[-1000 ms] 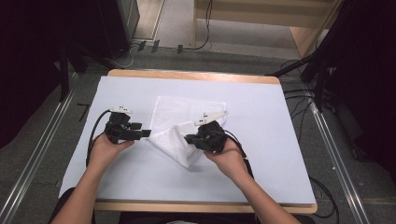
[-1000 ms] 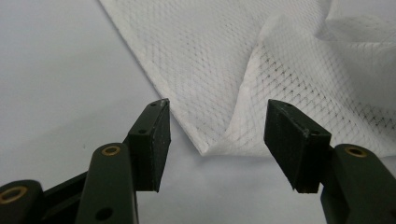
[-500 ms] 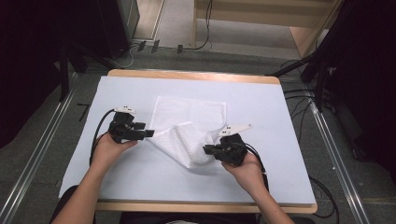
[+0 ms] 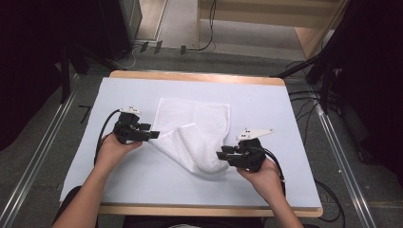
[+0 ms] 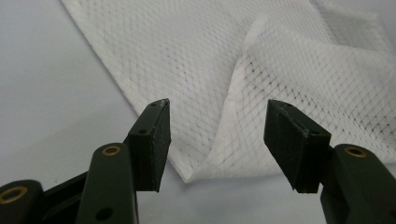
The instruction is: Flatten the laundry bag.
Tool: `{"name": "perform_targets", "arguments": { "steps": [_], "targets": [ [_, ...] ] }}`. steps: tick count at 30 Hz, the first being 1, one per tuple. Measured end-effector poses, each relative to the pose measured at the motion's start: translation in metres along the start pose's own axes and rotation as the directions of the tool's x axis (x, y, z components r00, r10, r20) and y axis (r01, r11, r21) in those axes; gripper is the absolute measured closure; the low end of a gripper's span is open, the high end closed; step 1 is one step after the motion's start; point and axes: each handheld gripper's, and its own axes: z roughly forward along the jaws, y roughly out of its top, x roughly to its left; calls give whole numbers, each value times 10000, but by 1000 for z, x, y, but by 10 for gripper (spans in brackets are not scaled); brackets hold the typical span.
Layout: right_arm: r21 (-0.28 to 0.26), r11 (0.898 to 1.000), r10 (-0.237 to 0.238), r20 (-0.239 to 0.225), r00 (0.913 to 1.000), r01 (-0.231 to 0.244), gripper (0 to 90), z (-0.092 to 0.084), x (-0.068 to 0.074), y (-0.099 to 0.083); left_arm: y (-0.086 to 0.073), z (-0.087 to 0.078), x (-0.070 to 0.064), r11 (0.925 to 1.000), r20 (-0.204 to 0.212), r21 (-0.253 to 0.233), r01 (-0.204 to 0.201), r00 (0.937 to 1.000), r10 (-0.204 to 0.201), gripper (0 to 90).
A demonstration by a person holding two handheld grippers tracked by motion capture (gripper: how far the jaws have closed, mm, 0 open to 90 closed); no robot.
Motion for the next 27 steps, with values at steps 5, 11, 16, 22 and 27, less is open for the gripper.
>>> {"name": "perform_targets", "arguments": {
  "steps": [5,11,16,22,27],
  "targets": [
    [-141,9999,21,374,9993,-15,656,-8,-4,4,0,1,0,10000,21,24,-31,10000,31,420],
    [-19,10000,42,663,9978,-41,796,1,-19,14,3,3,-3,10000,239,3,69,9997,-69,420],
    [-4,9998,183,721,9972,-184,804,13,-35,24,10,4,-7,9999,329,110,-59,9994,55,422],
    [129,9998,162,1039,9945,-177,803,24,-49,31,22,8,-13,9994,429,216,-273,9987,264,434],
    [269,9989,363,1094,9933,-394,799,41,-64,37,35,17,-19,9987,496,250,-434,9979,421,435]
  ]
}}
